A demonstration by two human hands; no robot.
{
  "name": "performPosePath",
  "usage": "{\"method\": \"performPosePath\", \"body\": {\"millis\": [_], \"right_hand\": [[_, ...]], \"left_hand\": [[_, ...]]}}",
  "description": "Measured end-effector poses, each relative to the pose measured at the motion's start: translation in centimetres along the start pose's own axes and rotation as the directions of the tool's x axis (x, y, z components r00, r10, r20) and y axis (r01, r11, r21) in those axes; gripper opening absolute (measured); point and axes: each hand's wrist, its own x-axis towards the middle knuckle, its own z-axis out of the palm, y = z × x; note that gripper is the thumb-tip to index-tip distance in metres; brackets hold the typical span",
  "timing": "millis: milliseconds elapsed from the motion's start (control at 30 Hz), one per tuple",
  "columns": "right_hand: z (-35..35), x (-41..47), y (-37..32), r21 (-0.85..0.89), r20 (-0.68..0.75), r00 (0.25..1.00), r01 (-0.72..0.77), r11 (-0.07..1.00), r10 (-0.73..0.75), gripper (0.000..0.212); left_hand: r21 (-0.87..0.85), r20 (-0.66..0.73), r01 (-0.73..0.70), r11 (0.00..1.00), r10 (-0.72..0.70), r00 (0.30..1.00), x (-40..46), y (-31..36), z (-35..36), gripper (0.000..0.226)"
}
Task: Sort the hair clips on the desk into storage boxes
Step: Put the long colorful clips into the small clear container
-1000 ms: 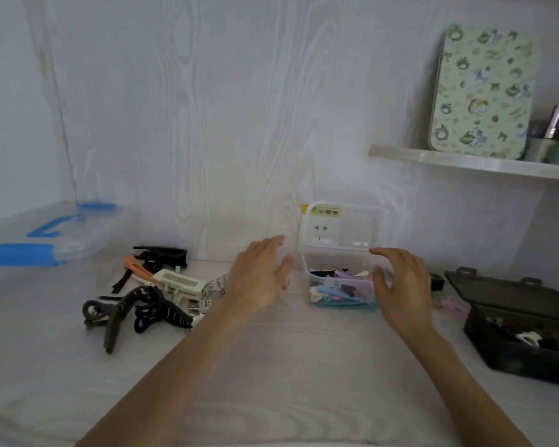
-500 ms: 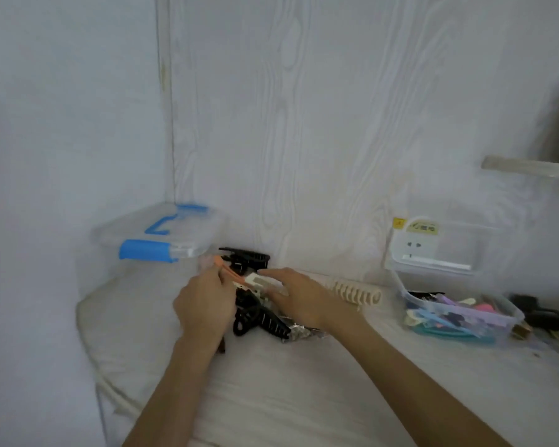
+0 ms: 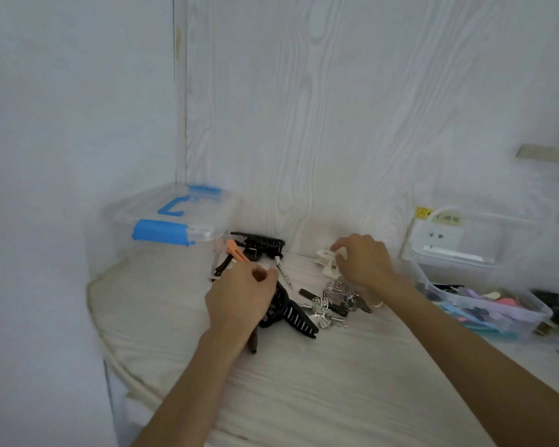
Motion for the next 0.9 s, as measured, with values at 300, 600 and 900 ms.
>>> {"method": "performPosePath", "body": {"millis": [300,600,900], "right_hand": [[-0.7,-0.3,-3.3,-0.052,0.532,0.843,0.132,0.990,-0.084,0.043],[1.4,1.0,-4.5,0.278,0.161,0.986,0.006,0.960,-0.053,0.015],[4.4,3.4,-6.2,0.419,0.304,0.950,-0.194,0.887,0.065,0.044]], "left_hand": [[-0.072,0.253,0.045,0.996,-0.025,0.967,1.1,-1.1,-1.3,0.011],[0.090,0.197,0.009,0.996,-0.027,0.980,4.7,0.5,-2.1,0.024],[0.418,0.160,-0.097,0.903,0.033,0.987,4.2,0.6,0.6,0.041]]}}
